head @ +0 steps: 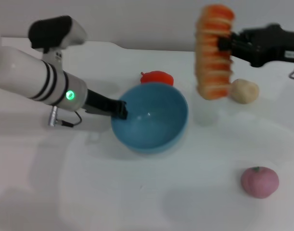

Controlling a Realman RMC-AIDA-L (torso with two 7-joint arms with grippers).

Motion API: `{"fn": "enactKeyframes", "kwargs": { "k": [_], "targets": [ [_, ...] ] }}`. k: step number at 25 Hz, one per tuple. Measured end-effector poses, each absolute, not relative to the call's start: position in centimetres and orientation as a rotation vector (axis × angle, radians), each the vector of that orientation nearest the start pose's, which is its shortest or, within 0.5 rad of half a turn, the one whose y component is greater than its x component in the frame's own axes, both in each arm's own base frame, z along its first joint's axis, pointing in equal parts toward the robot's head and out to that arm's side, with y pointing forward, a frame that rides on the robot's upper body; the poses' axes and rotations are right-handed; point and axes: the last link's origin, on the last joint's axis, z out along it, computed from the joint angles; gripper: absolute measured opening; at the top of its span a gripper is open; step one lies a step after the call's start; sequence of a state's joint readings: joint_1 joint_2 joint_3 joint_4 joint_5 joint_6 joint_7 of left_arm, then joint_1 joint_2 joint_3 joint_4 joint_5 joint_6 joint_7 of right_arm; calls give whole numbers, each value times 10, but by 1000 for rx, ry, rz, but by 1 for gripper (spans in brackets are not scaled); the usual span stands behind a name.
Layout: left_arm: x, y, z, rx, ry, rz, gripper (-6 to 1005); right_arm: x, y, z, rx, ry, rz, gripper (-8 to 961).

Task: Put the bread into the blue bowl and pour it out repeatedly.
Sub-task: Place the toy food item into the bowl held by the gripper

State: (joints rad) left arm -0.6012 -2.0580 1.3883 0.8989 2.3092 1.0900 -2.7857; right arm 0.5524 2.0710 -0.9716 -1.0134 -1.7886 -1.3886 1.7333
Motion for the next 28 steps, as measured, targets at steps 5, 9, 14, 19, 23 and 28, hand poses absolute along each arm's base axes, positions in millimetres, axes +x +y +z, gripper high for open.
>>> {"fn": "enactKeyframes", "kwargs": {
  "k": [5,9,14,19,23,28],
  "targets": [
    [-225,371,-62,-2332,-1543,91,-1,153,383,10,-2747,351,689,163],
    [-214,368,-69,-2373,-1542,77,-1,147,381,-19,-2844,268,526,148],
    [-209,370,-69,-2384,-1537,61,-1,151,381,-46,-2874,251,314,142],
    [-210,371,-67,-2378,-1541,56,-2,151,380,-47,-2857,261,292,239],
    [-210,372,-67,-2375,-1539,55,-2,151,379,-41,-2841,256,306,317],
    [-209,377,-65,-2373,-1494,52,-1,157,383,-20,-2742,302,388,384]
  ]
}}
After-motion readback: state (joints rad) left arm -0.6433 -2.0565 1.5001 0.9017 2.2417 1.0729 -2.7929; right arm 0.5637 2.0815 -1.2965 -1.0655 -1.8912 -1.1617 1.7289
